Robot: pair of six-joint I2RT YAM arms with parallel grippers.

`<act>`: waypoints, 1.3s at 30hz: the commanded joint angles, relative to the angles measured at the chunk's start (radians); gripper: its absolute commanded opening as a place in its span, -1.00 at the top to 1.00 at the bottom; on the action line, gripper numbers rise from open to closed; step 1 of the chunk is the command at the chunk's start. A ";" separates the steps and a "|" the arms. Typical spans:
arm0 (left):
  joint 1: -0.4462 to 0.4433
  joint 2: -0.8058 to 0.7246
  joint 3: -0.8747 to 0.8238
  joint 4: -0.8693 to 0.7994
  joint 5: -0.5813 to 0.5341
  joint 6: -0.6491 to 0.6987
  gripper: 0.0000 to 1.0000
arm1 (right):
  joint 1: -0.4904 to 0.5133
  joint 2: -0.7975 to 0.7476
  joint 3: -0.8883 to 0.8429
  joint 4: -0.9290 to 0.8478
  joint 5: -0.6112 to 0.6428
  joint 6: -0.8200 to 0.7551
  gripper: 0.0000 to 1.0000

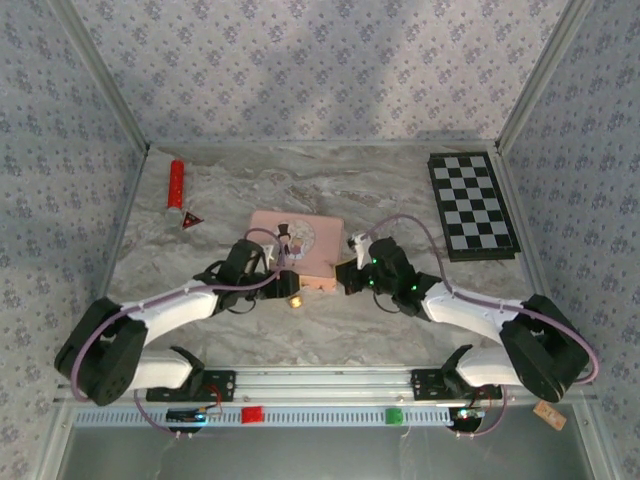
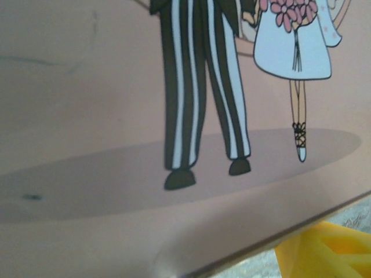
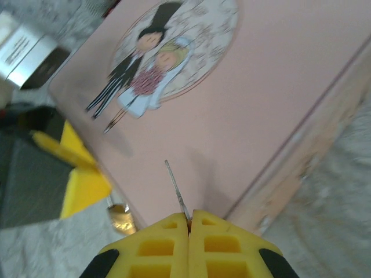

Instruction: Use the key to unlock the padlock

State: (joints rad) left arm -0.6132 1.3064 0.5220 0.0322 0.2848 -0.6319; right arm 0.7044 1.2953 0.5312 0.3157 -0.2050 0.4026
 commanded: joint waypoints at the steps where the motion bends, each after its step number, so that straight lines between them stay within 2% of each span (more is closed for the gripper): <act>1: 0.000 0.063 0.079 0.159 0.054 0.033 -0.44 | -0.064 0.051 0.033 0.053 -0.049 -0.016 1.00; 6: -0.004 0.147 0.139 0.163 0.033 0.043 -0.51 | -0.126 0.112 0.079 0.062 -0.079 -0.043 1.00; 11: -0.019 0.111 0.104 0.106 0.000 0.028 -0.58 | -0.153 0.089 0.076 0.039 -0.097 -0.048 1.00; 16: -0.019 0.019 0.023 0.057 0.006 0.043 -0.64 | -0.111 -0.021 0.047 -0.023 -0.080 -0.053 1.00; 21: -0.019 0.007 -0.004 0.063 0.060 0.083 -0.64 | -0.015 -0.097 0.017 -0.058 -0.041 -0.030 1.00; 25: -0.011 0.050 -0.004 0.111 0.100 0.072 -0.59 | 0.036 -0.099 -0.011 -0.024 -0.015 0.010 1.00; 31: -0.011 0.128 0.006 0.145 0.118 0.046 -0.42 | 0.040 -0.035 -0.034 0.042 -0.013 0.060 1.00; 35: -0.011 0.138 0.007 0.124 0.093 0.055 -0.41 | 0.046 0.019 -0.039 0.077 -0.017 0.071 1.00; 39: -0.019 0.170 0.012 0.141 0.117 0.050 -0.36 | 0.030 0.048 -0.030 0.080 0.002 0.051 1.00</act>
State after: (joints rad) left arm -0.6285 1.4445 0.5198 0.1463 0.3744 -0.5842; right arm 0.7422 1.3285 0.5037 0.3626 -0.2264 0.4530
